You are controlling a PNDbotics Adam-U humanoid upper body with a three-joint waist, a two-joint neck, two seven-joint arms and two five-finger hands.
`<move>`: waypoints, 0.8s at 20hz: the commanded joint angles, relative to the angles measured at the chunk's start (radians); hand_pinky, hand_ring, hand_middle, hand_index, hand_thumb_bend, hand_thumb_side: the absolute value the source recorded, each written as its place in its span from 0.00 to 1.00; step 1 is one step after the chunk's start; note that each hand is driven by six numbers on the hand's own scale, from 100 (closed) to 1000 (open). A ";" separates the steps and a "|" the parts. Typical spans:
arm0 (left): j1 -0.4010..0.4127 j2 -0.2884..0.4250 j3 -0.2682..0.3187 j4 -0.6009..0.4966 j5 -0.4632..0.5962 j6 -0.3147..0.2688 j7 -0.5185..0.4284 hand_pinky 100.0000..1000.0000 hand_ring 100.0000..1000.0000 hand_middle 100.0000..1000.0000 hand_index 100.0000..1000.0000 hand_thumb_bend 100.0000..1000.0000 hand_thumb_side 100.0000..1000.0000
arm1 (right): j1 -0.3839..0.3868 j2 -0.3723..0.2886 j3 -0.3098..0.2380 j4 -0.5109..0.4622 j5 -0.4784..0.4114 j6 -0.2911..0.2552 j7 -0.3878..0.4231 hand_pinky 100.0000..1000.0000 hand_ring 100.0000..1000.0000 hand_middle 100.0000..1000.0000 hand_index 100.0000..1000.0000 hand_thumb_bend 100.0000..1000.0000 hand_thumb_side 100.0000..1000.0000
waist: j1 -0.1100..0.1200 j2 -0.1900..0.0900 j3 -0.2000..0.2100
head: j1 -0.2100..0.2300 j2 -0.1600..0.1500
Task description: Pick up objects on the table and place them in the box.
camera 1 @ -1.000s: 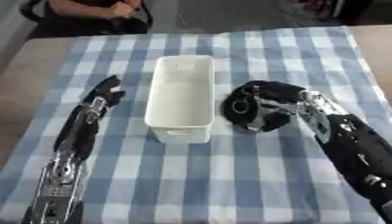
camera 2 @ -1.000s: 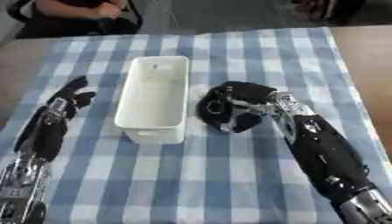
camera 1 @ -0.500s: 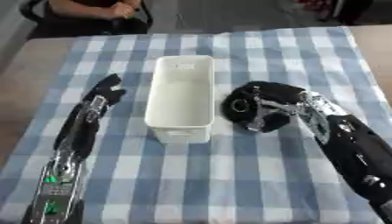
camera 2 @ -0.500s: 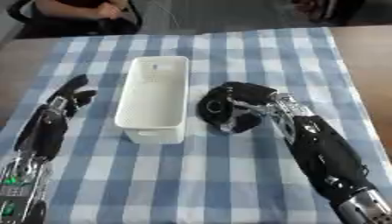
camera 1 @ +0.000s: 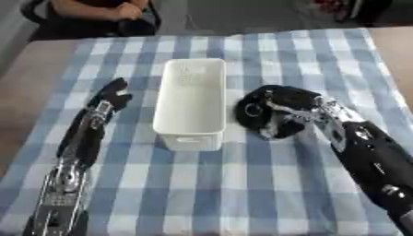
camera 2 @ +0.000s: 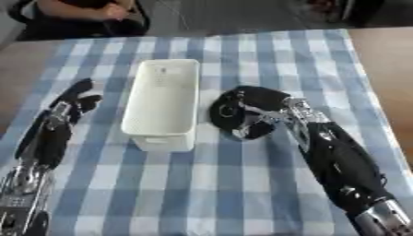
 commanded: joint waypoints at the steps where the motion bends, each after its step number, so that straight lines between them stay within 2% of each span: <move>1: -0.009 0.006 -0.001 -0.016 0.005 -0.001 -0.003 0.90 0.82 1.00 0.90 0.00 1.00 | -0.007 -0.013 -0.003 -0.008 0.018 0.004 -0.027 0.95 0.86 0.81 0.31 0.00 0.42 | -0.003 -0.016 0.000 | -0.005 -0.008; 9: -0.009 0.006 -0.001 -0.015 0.006 -0.001 -0.003 0.90 0.82 1.00 0.90 0.00 1.00 | -0.004 -0.015 -0.006 -0.005 0.031 0.003 -0.063 0.94 0.83 0.76 0.27 0.00 0.42 | -0.003 -0.017 -0.001 | -0.006 -0.009; 16: -0.008 0.006 -0.001 -0.015 0.007 -0.001 -0.005 0.90 0.82 1.00 0.90 0.00 1.00 | -0.004 -0.019 -0.006 -0.011 0.037 0.004 -0.081 0.92 0.79 0.62 0.27 0.00 0.43 | -0.003 -0.018 -0.002 | -0.007 -0.009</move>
